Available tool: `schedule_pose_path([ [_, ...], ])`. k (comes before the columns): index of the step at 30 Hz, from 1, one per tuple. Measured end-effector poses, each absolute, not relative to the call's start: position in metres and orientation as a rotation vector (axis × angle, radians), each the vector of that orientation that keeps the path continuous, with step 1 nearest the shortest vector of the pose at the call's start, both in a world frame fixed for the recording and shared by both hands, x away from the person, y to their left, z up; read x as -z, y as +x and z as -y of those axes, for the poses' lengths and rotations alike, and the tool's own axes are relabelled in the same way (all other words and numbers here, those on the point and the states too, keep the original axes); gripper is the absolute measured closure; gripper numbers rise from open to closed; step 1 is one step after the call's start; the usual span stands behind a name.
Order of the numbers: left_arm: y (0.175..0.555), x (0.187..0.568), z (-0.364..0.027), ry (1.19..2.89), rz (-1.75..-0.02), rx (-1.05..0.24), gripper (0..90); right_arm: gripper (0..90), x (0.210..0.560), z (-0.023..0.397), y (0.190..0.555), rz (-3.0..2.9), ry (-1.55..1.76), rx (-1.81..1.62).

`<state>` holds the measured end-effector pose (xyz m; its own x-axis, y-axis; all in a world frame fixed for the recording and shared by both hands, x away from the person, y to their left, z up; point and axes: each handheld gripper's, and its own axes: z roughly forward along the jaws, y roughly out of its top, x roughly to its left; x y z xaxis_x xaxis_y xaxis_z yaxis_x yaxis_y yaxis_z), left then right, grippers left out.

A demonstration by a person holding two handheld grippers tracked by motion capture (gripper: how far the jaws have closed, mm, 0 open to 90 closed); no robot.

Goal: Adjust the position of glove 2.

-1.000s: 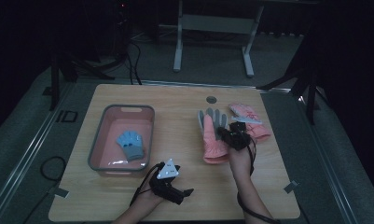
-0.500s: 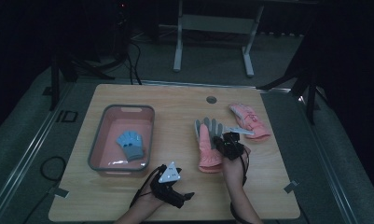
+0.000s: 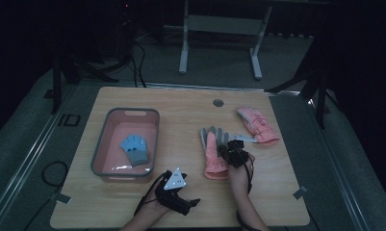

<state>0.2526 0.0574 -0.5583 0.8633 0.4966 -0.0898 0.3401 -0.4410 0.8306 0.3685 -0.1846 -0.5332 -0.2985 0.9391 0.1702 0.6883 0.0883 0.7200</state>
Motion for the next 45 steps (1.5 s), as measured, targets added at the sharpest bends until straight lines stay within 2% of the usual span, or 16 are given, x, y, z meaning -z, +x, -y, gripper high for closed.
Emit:
schedule_pose_path([
  [7,0.253,0.560,-0.057,2.075,-0.605,-0.204,2.9,70.5,0.512,0.193,0.366,-2.100,1.483,-1.039],
  [27,0.252,0.561,-0.058,2.065,-0.622,-0.202,2.9,66.2,0.472,0.303,0.402,-2.156,1.249,-1.057],
  [31,0.252,0.561,-0.059,2.063,-0.624,-0.200,2.9,65.0,0.469,0.316,0.412,-2.155,1.254,-1.032],
  [38,0.251,0.561,-0.060,2.057,-0.628,-0.193,2.9,56.6,0.468,0.333,0.440,-2.146,1.291,-1.031],
  [45,0.251,0.561,-0.060,2.059,-0.628,-0.191,2.9,53.7,0.472,0.345,0.475,-2.153,1.348,-1.035],
])
